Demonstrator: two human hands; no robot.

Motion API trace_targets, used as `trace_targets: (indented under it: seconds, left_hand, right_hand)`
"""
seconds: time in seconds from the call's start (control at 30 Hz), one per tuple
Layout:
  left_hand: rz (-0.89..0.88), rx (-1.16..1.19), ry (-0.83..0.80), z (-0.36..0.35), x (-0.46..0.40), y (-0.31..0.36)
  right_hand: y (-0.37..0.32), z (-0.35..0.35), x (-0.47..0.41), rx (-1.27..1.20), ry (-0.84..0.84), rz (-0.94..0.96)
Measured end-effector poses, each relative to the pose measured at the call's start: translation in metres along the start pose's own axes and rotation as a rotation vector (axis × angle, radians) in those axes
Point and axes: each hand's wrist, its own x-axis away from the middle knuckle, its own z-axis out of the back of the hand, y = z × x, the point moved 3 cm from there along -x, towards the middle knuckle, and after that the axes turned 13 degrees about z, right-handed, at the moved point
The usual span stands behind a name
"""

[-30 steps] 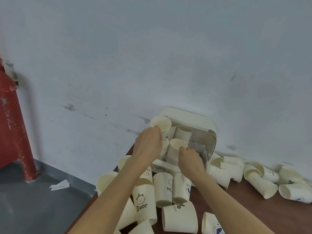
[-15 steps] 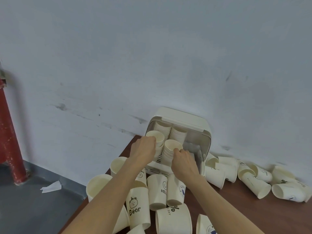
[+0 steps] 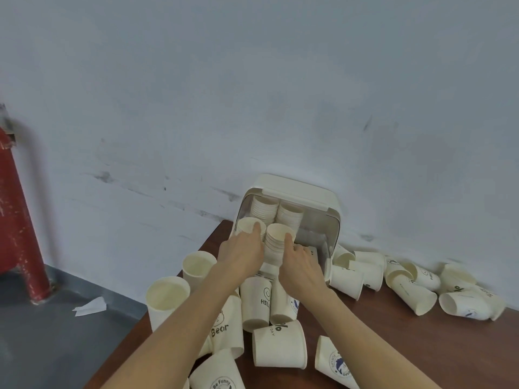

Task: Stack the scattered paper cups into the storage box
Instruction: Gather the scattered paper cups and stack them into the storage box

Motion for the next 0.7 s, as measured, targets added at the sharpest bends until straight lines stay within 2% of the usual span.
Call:
trace_targets:
  seconds: [0.27, 0.43, 0.7]
  left_hand:
    - [-0.069, 0.130, 0.058, 0.023, 0.085, 0.030]
    - [-0.063, 0.268, 0.044, 0.018, 0.143, 0.045]
    - [-0.068, 0.355, 0.101, 0.020, 0.229, 0.077]
  right_hand:
    - [-0.003, 0.043, 0.071, -0.085, 0.037, 0.035]
    - [0.006, 0.075, 0.137, -0.135, 0.065, -0.019]
    - [0.010, 0.100, 0.226, -0.119, 0.081, -0.112]
